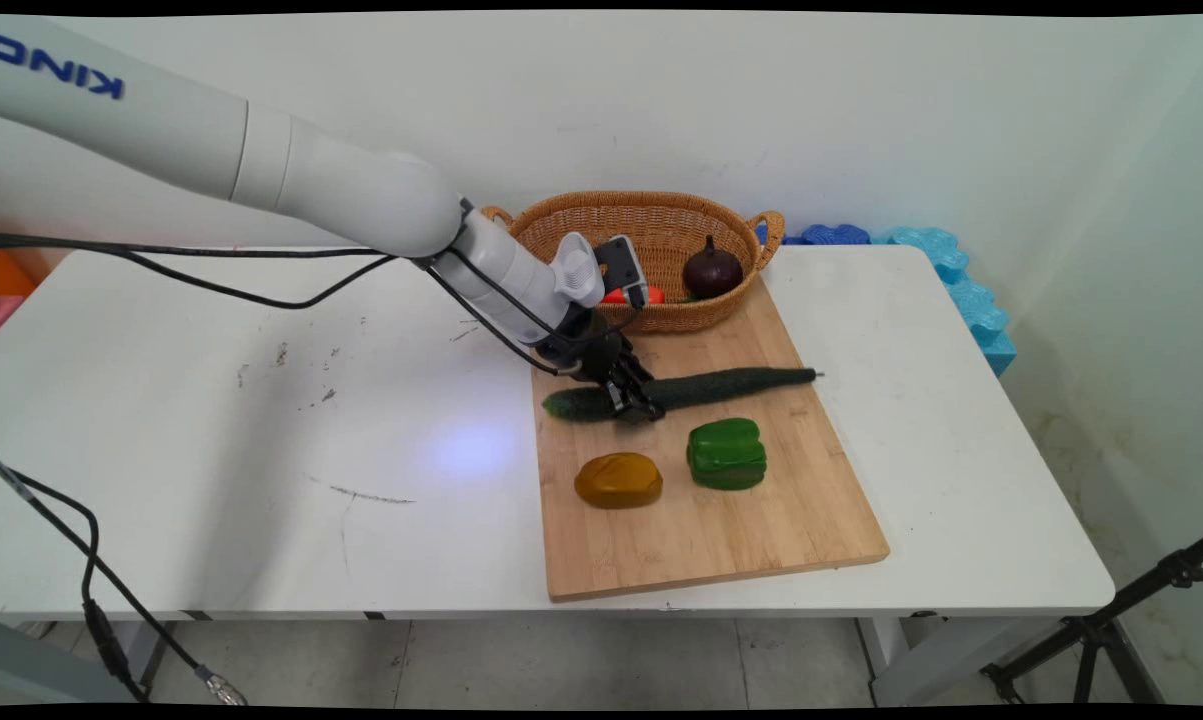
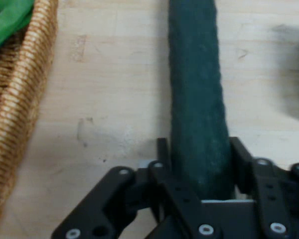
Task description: Pick up the cucumber from the cutting board, then place the picked object in the vegetable basket
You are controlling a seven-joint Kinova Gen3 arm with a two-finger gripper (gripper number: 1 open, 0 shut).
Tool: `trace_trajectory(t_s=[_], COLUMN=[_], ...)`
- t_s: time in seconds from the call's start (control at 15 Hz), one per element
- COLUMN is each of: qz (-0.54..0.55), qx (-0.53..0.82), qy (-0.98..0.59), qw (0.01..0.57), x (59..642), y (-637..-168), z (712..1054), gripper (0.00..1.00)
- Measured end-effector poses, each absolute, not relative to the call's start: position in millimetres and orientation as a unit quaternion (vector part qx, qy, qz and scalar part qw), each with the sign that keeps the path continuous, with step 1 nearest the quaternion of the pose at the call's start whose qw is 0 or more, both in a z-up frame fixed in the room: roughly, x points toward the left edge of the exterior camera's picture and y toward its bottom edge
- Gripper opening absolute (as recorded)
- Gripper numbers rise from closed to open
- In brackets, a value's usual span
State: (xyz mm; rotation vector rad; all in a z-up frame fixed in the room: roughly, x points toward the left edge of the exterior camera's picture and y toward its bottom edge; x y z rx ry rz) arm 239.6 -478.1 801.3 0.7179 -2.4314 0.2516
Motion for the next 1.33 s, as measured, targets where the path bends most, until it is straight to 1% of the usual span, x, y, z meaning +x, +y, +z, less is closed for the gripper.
trace_trajectory(t_s=[0.4, 0.67, 1.0, 1.33], qz=[0.09, 0.094, 0.107, 0.134], qx=[0.267, 0.269, 0.27, 0.26], qy=[-0.915, -0.914, -0.91, -0.907], qw=[0.288, 0.289, 0.297, 0.303], x=[239, 240, 244, 254], y=[-474, -473, -475, -484], z=[798, 806, 831, 868], gripper=[0.0, 0.0, 0.0, 0.0])
